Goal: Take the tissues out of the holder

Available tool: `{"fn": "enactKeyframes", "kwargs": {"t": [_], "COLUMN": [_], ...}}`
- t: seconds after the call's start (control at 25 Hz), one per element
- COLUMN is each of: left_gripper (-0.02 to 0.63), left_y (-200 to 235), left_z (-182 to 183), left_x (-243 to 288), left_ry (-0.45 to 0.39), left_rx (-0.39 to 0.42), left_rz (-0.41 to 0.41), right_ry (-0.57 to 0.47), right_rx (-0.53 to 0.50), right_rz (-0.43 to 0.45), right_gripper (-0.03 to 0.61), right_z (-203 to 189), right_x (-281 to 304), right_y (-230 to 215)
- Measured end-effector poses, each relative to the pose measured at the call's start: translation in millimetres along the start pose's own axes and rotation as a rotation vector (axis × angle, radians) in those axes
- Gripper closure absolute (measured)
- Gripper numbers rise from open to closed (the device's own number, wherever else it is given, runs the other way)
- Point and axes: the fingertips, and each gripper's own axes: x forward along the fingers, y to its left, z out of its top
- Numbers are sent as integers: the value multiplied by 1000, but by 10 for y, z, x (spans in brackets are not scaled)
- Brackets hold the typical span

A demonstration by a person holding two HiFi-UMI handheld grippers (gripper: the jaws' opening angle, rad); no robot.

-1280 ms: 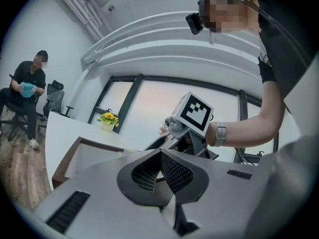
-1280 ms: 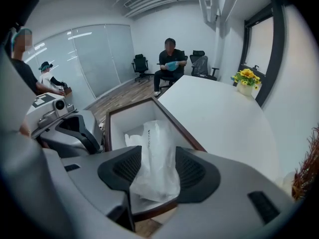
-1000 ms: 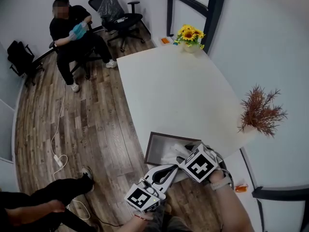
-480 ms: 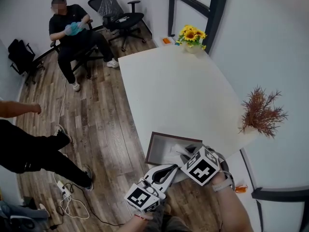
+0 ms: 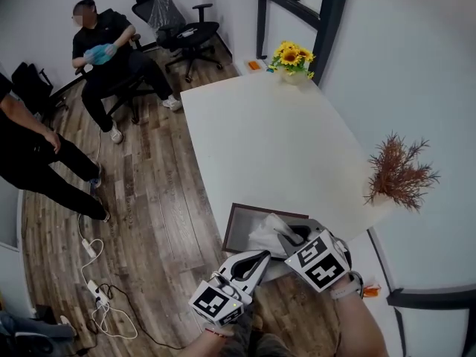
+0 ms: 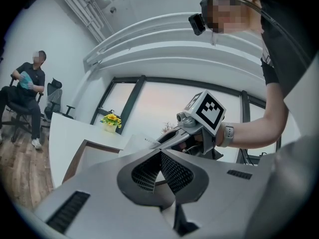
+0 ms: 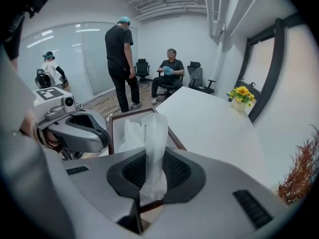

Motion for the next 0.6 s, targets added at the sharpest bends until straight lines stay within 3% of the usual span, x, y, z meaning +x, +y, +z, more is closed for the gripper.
{"fn": "enactKeyframes", "kwargs": {"t": [0.6], "left_gripper": [606], "left_y": [18], "left_z": [259], "left_x": [-19], "left_ry": [-22], "left_rx": [66], "left_rz": [12], "right_ry": [-204], "right_rx": [106], "right_rz": [-108], "right_gripper": [518], "right_z": [121], "right_x": [-414], "right_y": [-64]}}
